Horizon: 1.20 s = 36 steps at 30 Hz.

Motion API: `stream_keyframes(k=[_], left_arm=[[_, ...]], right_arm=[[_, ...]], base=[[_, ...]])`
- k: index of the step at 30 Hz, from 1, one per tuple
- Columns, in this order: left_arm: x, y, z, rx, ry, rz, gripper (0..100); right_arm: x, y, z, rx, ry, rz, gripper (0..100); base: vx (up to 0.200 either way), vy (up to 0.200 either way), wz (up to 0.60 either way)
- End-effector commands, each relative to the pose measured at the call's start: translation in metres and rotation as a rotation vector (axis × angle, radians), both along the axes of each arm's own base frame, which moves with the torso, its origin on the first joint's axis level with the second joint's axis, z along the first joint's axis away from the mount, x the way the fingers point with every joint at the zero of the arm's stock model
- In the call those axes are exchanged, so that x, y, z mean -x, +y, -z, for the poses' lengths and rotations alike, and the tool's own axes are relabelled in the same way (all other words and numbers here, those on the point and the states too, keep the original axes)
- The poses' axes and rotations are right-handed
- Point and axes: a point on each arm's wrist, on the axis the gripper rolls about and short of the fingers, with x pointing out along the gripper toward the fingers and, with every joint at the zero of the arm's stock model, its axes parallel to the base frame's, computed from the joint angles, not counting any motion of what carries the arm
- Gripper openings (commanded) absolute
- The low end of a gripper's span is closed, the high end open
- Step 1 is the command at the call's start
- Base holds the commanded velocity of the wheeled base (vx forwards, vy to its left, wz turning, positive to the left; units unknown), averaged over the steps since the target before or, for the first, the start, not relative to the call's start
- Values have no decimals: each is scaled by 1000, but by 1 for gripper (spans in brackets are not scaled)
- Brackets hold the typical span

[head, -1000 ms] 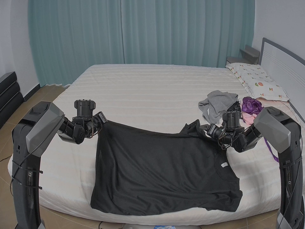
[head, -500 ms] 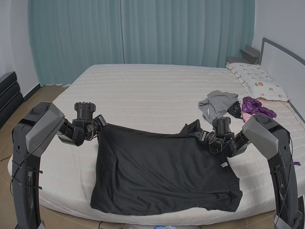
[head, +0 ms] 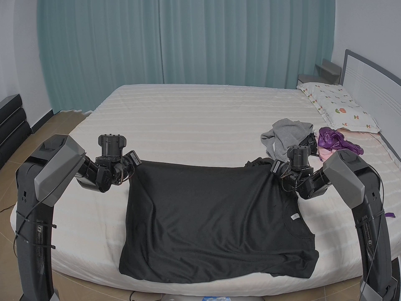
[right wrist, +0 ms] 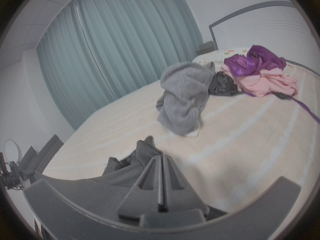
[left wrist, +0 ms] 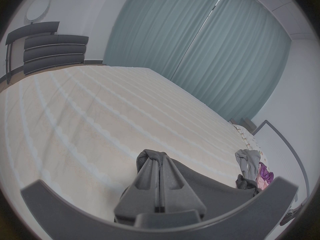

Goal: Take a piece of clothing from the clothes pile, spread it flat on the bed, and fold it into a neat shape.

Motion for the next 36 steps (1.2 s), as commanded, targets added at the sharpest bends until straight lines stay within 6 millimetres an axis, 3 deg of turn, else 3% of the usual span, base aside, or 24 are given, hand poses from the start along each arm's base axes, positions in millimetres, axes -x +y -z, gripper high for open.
stream_keyframes(k=[1, 11, 19, 27, 28, 33, 36], left_arm=[[-3, 3, -2, 2, -14, -7, 0], [-20, 6, -14, 6, -109, -66, 0], [-28, 2, 9, 7, -94, -66, 0], [-38, -1, 32, 10, -77, -64, 0], [-39, -1, 35, 10, -74, -60, 100], [-39, -3, 45, 6, -57, -59, 100], [-38, -3, 42, 6, -59, -61, 100]], right_arm=[[-7, -12, -18, -16, -78, 25, 0], [-18, -14, -41, -47, -245, 31, 0], [-19, -18, -30, -49, -232, 27, 0], [-19, -18, -5, -46, -183, 21, 0], [-17, -18, 4, -44, -162, 21, 100], [-14, -16, 10, -44, -142, 14, 100], [-12, -20, 0, -65, -148, 13, 100]], base=[[0, 0, 0], [0, 0, 0], [0, 0, 0], [0, 0, 0], [0, 0, 0], [0, 0, 0], [0, 0, 0]])
